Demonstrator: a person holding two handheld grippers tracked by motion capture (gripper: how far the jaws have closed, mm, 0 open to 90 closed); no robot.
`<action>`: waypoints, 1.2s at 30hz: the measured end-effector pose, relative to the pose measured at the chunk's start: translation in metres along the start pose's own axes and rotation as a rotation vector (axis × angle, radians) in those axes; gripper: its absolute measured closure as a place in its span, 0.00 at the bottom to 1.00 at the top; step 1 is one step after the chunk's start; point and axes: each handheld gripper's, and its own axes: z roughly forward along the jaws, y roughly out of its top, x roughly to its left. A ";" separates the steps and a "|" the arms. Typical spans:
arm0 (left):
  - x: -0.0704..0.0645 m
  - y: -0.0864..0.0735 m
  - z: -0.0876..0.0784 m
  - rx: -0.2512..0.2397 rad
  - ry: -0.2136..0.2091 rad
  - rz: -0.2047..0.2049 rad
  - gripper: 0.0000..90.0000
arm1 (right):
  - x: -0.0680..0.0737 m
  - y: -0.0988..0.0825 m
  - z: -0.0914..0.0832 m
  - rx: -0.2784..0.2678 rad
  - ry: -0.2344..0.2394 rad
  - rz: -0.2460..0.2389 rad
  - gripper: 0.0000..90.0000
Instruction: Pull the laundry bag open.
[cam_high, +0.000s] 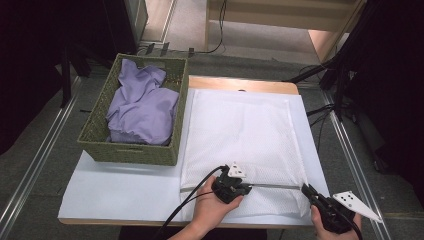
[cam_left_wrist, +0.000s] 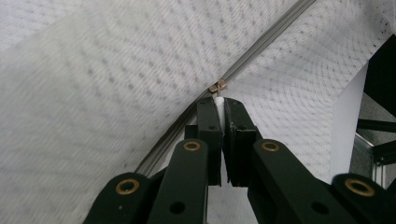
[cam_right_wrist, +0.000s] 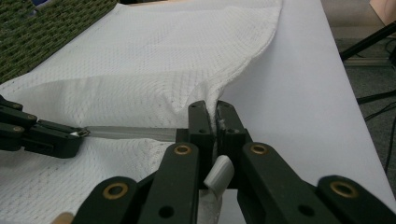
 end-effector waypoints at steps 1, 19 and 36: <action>0.000 0.000 0.000 0.000 0.000 0.000 0.97 | 0.000 0.000 0.000 0.000 0.000 0.000 0.98; 0.018 -0.018 -0.038 -0.029 0.047 -0.033 0.97 | -0.003 0.000 -0.002 -0.005 -0.027 0.008 0.98; 0.040 -0.037 -0.069 -0.043 0.067 -0.074 0.97 | -0.002 0.000 -0.003 -0.013 -0.038 0.000 0.98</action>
